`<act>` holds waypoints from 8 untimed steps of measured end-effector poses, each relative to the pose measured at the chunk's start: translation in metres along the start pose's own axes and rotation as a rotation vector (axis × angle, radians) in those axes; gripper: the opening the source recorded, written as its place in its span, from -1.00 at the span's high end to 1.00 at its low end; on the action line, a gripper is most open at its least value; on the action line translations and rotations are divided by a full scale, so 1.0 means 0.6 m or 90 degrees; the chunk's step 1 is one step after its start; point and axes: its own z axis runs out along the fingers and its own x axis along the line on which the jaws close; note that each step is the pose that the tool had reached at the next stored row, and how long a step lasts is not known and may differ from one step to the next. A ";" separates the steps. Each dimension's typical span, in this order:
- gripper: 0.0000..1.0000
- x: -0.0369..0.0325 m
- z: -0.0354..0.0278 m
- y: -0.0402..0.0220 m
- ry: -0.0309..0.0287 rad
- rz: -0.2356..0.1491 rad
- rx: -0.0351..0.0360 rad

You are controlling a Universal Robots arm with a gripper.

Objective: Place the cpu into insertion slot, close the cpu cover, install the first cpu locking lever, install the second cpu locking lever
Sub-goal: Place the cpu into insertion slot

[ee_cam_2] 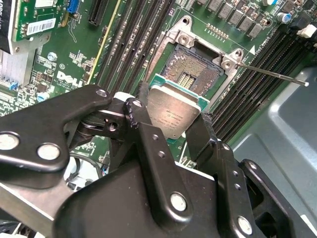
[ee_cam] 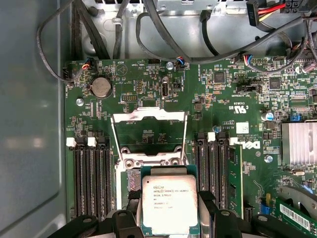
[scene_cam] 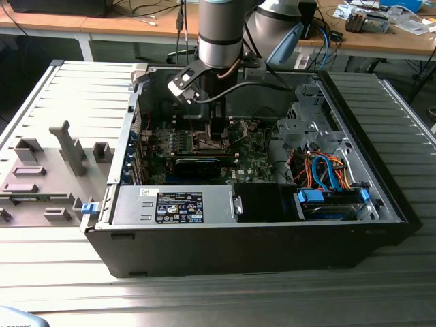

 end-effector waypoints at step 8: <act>-0.09 0.000 0.002 -0.001 0.0000 0.000 0.0000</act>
